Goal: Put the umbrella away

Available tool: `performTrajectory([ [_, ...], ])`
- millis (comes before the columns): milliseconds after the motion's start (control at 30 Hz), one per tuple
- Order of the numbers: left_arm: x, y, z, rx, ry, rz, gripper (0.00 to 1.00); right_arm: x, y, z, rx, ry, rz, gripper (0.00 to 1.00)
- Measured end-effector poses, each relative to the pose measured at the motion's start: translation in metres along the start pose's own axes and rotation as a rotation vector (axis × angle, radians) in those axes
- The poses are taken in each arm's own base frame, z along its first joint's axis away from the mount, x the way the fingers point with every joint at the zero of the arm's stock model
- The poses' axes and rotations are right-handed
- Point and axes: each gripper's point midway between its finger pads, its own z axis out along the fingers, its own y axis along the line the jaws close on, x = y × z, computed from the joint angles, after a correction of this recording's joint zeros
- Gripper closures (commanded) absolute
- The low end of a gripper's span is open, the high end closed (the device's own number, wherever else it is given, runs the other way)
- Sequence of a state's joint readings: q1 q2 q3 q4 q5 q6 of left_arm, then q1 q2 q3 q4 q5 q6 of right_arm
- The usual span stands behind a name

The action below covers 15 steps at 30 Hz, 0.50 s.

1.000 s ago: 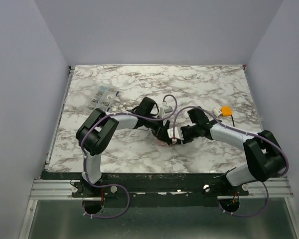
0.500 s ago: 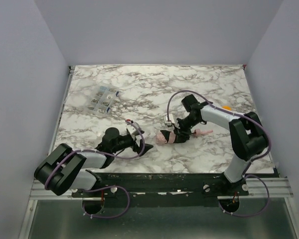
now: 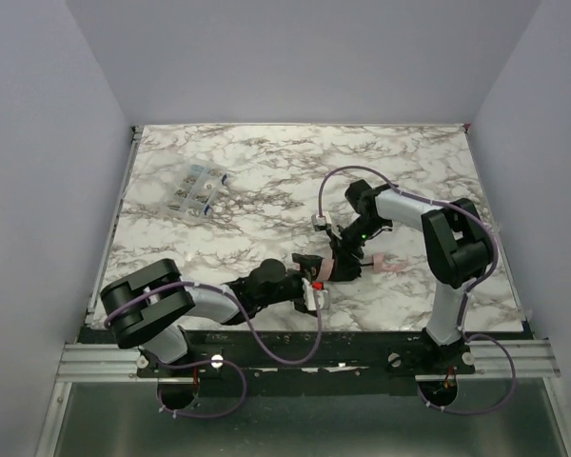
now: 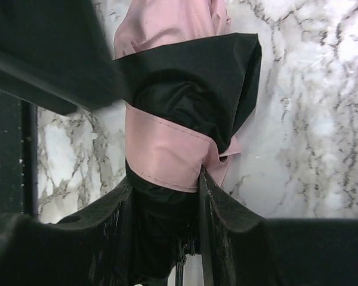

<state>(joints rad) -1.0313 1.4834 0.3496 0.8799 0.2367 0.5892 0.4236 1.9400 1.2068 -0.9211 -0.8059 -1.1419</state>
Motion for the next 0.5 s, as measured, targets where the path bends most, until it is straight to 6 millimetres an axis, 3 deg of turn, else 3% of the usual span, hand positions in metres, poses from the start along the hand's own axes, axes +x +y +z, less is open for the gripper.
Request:
performTrajectory([
  [100, 0.019, 0.004, 0.021, 0.006, 0.109, 0.063, 0.22, 0.0, 0.007, 0.002, -0.029, -0.008, 0.033, 0.95],
  [167, 0.033, 0.006, 0.032, 0.017, 0.183, 0.079, 0.33, 0.001, 0.011, 0.003, -0.046, -0.011, 0.054, 0.94],
  [233, 0.044, 0.007, 0.041, 0.025, 0.241, 0.082, 0.55, 0.002, 0.015, 0.003, -0.06, -0.014, 0.073, 0.93],
  [267, 0.045, 0.007, 0.043, 0.034, 0.254, 0.079, 0.76, 0.002, 0.015, 0.003, -0.061, -0.017, 0.075, 0.91],
  [300, 0.047, 0.005, 0.045, 0.049, 0.27, 0.073, 0.89, 0.003, 0.015, 0.003, -0.061, -0.019, 0.078, 0.88],
  [333, 0.049, 0.001, 0.045, 0.066, 0.283, 0.069, 0.94, 0.003, 0.015, 0.002, -0.061, -0.02, 0.081, 0.81],
  [367, 0.048, 0.0, 0.047, 0.077, 0.291, 0.062, 0.97, 0.005, 0.015, 0.002, -0.061, -0.019, 0.084, 0.73],
  [400, 0.048, -0.001, 0.048, 0.083, 0.296, 0.047, 1.0, 0.006, 0.015, 0.001, -0.061, -0.022, 0.088, 0.48],
  [433, 0.047, -0.001, 0.049, 0.097, 0.301, 0.023, 1.0, 0.007, 0.014, -0.001, -0.058, -0.024, 0.096, 0.1],
  [467, 0.046, -0.001, 0.05, 0.116, 0.3, -0.006, 1.0, 0.007, 0.013, -0.004, -0.05, -0.032, 0.1, 0.0],
  [500, 0.045, 0.001, 0.052, 0.126, 0.294, -0.025, 1.0, 0.006, 0.013, -0.007, -0.048, -0.045, 0.117, 0.0],
])
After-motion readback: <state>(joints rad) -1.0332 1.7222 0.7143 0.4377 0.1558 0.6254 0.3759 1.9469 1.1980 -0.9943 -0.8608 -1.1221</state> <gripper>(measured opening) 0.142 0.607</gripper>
